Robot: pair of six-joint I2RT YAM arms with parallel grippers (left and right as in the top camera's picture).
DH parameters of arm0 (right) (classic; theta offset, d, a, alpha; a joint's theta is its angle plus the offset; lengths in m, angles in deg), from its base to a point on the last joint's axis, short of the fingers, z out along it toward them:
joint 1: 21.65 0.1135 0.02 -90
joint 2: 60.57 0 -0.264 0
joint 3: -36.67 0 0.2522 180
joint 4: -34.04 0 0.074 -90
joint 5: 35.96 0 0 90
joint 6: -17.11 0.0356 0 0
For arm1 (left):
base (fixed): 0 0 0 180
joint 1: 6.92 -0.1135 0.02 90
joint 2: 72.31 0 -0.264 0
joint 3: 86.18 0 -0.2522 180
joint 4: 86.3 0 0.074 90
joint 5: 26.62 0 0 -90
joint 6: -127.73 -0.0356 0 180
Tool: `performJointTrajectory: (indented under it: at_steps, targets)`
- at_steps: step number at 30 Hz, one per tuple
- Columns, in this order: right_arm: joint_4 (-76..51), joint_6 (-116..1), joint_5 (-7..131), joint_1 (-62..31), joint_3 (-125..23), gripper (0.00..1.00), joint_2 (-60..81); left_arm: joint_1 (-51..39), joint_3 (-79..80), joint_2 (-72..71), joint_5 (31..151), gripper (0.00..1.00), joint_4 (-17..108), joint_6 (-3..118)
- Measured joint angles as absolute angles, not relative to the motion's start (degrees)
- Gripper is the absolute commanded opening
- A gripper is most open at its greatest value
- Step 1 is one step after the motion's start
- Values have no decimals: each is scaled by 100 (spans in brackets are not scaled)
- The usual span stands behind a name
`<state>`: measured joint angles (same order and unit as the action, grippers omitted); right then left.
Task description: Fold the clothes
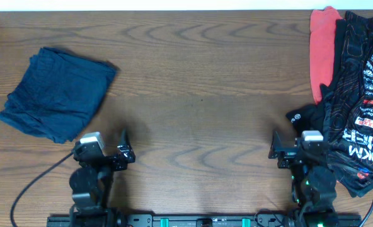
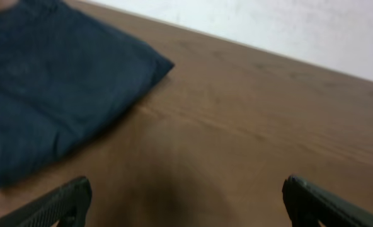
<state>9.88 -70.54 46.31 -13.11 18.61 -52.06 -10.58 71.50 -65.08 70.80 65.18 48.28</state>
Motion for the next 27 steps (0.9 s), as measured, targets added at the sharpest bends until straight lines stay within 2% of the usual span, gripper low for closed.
performJointTrajectory:
  at_steps: [8,14,18,23,25,27]
  targets:
    - [149,-7054,4201,-1580,176,99,-3009,-1058,4955,-4544,7257,98,5038,4865]
    - [-727,-7017,4389,-2332,-1367,99,-775,-1056,3395,-2979,7504,98,3720,4863]
    - [-1038,-7006,4710,-2738,-2221,99,490,-1058,2870,-2373,7548,98,3327,4863]
    - [-633,-6767,4410,-2918,-2495,99,1332,-1056,2796,-2047,7555,98,3102,4863]
    - [-426,-6606,4172,-3036,-2497,95,1640,-1058,2796,-1995,7570,98,3071,4863]
    - [-157,-6499,4032,-3154,-2499,83,1911,-1058,2796,-1988,7570,98,3064,4863]
